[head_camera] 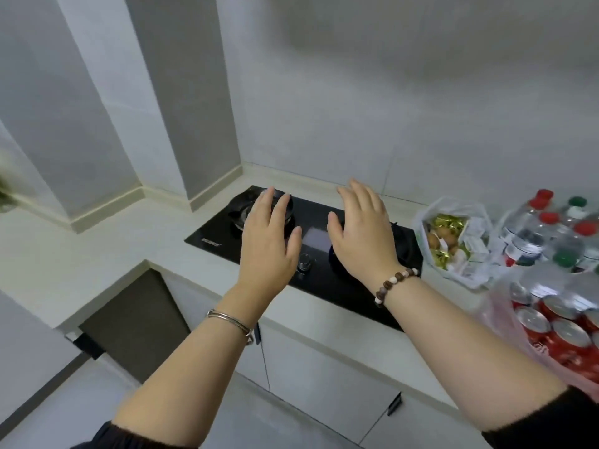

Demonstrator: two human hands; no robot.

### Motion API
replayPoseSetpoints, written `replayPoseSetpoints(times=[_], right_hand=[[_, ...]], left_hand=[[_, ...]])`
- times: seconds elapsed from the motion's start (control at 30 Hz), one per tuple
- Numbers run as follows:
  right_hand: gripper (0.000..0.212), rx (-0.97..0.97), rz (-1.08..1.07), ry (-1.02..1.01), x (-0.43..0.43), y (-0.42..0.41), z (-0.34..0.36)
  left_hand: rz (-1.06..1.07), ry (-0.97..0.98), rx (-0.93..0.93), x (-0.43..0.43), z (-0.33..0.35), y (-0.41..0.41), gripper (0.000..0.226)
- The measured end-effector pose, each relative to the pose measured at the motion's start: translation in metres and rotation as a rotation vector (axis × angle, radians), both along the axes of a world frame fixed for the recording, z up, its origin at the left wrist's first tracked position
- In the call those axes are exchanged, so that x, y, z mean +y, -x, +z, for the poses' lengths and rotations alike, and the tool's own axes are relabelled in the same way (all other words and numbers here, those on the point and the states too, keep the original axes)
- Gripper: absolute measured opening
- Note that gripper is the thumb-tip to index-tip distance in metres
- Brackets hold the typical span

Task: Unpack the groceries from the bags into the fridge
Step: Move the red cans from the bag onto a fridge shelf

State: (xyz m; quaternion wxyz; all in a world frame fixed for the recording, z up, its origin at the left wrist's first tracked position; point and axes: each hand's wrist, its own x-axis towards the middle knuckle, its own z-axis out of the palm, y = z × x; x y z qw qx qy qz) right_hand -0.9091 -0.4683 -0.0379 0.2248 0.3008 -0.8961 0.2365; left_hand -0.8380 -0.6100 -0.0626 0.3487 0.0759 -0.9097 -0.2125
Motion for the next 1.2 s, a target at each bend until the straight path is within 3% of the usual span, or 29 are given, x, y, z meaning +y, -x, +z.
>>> replayPoseSetpoints(times=[0.37, 0.7, 0.87, 1.07, 1.2], right_hand=[[0.047, -0.043, -0.183, -0.032, 0.115, 0.113, -0.014], [0.036, -0.289, -0.255, -0.101, 0.258, 0.185, -0.058], [0.025, -0.369, -0.245, -0.09, 0.316, 0.185, -0.074], [0.015, -0.39, -0.14, -0.101, 0.349, 0.167, -0.087], [0.018, -0.472, -0.172, -0.262, 0.363, 0.161, -0.09]], left_hand=[[-0.211, -0.088, -0.041, 0.112, -0.029, 0.131, 0.052], [-0.369, -0.135, -0.172, 0.244, -0.07, 0.215, 0.056], [-0.532, -0.13, -0.251, 0.285, -0.094, 0.225, 0.061], [-0.739, -0.065, -0.224, 0.314, -0.111, 0.214, 0.023], [-0.855, 0.072, -0.276, 0.33, -0.118, 0.205, 0.041]])
